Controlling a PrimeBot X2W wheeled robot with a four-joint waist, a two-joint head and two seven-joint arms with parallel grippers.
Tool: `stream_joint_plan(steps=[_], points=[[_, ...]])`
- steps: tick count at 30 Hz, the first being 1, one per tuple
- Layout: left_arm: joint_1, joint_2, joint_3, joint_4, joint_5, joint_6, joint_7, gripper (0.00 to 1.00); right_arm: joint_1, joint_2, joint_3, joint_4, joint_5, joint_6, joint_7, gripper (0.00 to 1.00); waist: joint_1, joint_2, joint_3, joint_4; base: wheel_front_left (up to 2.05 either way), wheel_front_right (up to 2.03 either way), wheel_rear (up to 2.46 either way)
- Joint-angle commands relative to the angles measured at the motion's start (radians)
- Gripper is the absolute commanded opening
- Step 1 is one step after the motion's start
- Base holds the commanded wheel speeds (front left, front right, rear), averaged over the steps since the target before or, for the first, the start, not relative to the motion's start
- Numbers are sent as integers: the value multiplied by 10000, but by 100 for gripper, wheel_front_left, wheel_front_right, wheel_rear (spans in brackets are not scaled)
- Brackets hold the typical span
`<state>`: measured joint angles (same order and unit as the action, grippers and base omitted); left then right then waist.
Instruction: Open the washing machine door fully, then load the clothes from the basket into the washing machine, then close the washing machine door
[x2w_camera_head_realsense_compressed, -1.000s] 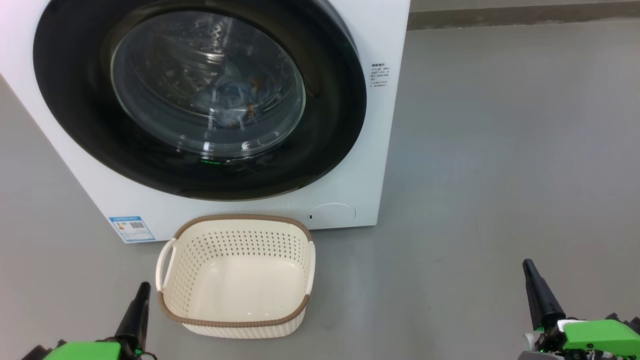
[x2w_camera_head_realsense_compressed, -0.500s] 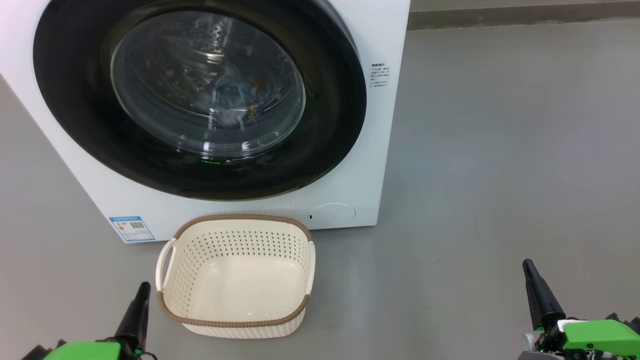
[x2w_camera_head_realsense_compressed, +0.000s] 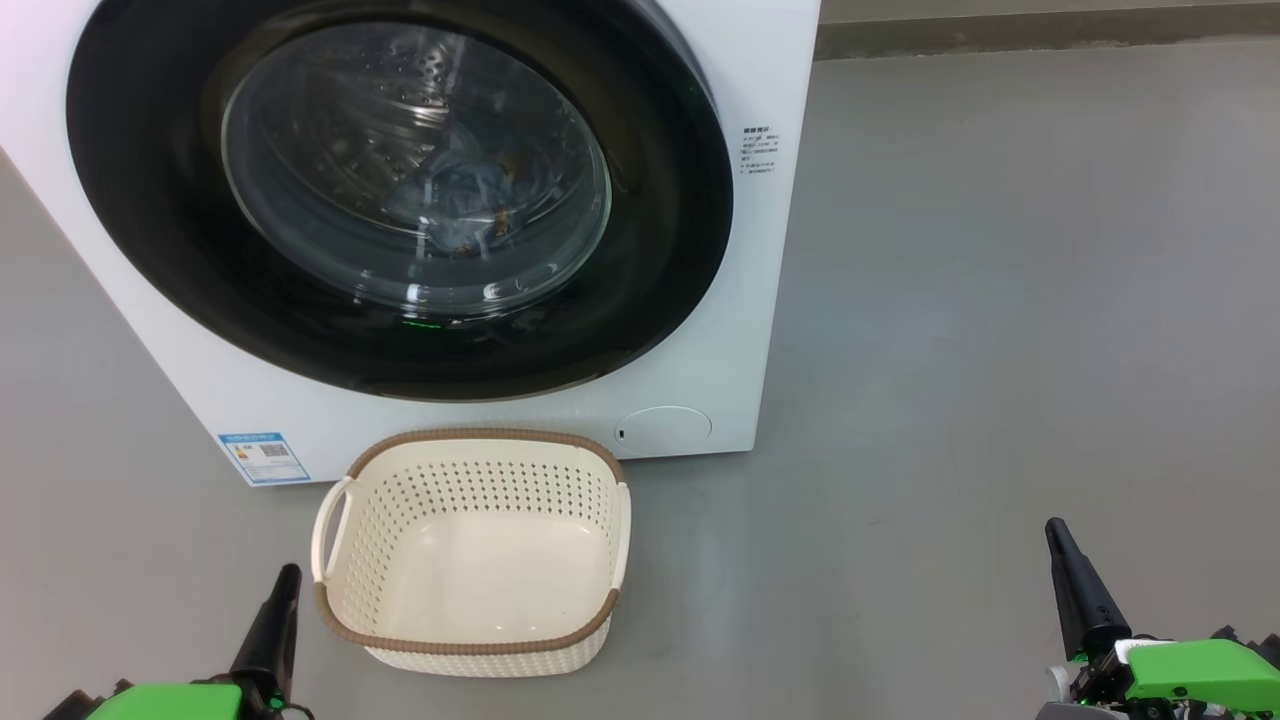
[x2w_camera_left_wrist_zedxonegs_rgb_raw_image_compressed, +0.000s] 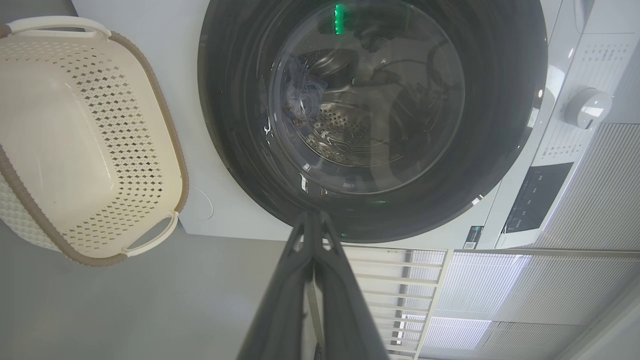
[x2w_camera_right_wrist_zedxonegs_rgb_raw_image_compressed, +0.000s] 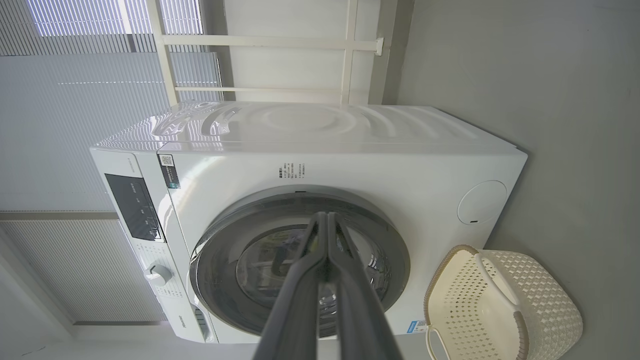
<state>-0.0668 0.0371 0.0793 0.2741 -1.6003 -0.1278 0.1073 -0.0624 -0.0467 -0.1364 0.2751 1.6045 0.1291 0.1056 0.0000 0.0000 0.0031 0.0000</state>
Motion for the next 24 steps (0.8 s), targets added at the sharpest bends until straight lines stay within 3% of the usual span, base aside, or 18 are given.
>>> stream_joint_plan(steps=[1, 24], points=[[-412, 131, 343, -292, -86, -29, 58, 0, -456, -35, 223, -303, 39, 16, 79, 0, 0, 0, 0, 0, 0, 0, 0], [-412, 131, 343, -292, -86, -29, 57, 0, -456, -35, 225, -303, 40, 16, 78, 0, 0, 0, 0, 0, 0, 0, 0]])
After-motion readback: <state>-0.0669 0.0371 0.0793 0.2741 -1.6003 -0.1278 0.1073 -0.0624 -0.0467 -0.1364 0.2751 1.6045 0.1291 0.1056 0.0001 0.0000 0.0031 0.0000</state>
